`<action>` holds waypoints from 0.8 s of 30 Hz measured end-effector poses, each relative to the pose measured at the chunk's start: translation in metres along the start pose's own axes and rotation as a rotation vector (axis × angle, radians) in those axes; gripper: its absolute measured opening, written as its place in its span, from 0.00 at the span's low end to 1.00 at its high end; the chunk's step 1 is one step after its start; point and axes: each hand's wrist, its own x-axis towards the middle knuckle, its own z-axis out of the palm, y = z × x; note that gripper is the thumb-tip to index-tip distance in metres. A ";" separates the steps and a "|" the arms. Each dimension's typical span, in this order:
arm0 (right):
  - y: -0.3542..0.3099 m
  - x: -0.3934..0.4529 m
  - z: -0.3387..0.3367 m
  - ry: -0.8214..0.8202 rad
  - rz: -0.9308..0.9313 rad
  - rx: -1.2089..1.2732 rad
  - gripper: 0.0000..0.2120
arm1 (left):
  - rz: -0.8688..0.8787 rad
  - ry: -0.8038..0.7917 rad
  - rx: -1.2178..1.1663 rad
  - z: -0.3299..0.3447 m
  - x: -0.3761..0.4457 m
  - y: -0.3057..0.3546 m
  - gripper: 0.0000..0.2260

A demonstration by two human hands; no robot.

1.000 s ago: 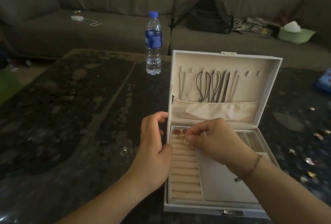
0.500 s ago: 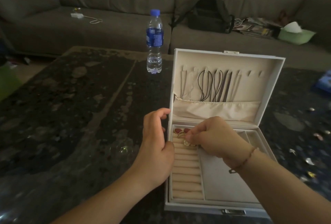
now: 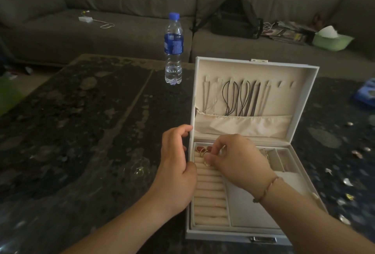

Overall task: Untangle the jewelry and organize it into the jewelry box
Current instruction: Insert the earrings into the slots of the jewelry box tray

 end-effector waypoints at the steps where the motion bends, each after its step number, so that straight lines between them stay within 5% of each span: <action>1: 0.000 0.000 0.000 -0.010 -0.005 -0.004 0.12 | 0.004 -0.001 0.006 0.000 0.000 0.000 0.35; 4: 0.005 -0.001 -0.004 -0.005 -0.022 0.100 0.11 | 0.038 0.027 -0.004 0.000 -0.001 0.002 0.32; 8: 0.021 -0.012 -0.036 0.119 -0.022 0.308 0.09 | 0.162 0.115 0.048 -0.006 -0.002 0.003 0.16; 12: 0.066 -0.029 -0.068 0.363 -0.052 0.320 0.06 | 0.416 0.070 0.275 -0.014 -0.007 0.010 0.08; 15: 0.109 -0.037 -0.087 0.361 0.051 0.305 0.06 | 0.625 0.051 0.312 -0.004 -0.001 0.038 0.07; 20: 0.179 -0.035 -0.106 0.157 0.175 0.114 0.07 | 0.811 -0.242 0.254 0.081 0.045 0.112 0.06; 24: 0.229 -0.027 -0.128 0.219 0.215 0.064 0.04 | 0.664 -0.534 0.392 0.185 0.096 0.148 0.08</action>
